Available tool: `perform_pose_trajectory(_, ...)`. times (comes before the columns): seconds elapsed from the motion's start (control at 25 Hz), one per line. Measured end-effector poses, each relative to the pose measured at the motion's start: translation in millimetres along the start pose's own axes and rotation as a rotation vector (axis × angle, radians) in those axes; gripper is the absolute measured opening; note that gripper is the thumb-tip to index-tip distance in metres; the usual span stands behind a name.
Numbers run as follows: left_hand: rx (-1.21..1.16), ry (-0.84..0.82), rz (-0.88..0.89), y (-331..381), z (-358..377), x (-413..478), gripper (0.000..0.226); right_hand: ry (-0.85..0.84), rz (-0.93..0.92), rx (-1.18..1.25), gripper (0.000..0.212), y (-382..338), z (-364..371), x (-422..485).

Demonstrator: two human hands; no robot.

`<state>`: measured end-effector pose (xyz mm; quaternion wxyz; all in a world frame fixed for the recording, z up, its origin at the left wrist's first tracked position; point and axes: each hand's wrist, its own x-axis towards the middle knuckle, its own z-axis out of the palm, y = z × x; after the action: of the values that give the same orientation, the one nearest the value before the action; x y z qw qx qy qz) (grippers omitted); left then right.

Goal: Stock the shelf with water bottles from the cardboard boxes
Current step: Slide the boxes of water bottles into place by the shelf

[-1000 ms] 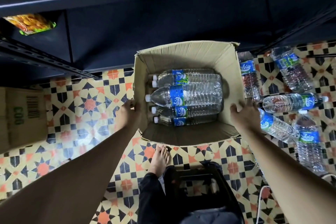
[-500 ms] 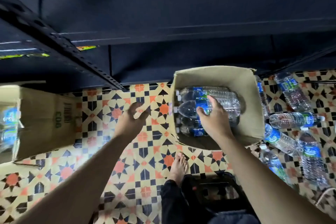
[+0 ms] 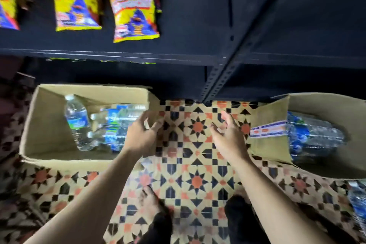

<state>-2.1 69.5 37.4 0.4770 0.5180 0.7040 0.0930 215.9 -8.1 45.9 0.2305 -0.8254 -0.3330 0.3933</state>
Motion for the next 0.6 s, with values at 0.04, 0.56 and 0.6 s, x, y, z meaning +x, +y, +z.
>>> perform_pose_trajectory(0.04, 0.001, 0.009, -0.014, -10.7, -20.8, 7.0, 0.044, -0.015, -0.01, -0.007, 0.059, -14.5, 20.1, -3.8)
perform_pose_trajectory(0.56, 0.08, 0.258, -0.08, -176.1, -194.5, 117.6, 0.064, -0.111, 0.005, -0.037, 0.088, -79.1, 241.0, 15.6)
perform_pose_trajectory(0.6, 0.094, 0.281, -0.06, -189.5, -201.6, 129.0, 0.07, -0.077, -0.002, -0.009, 0.09, -77.9, 255.6, 16.1)
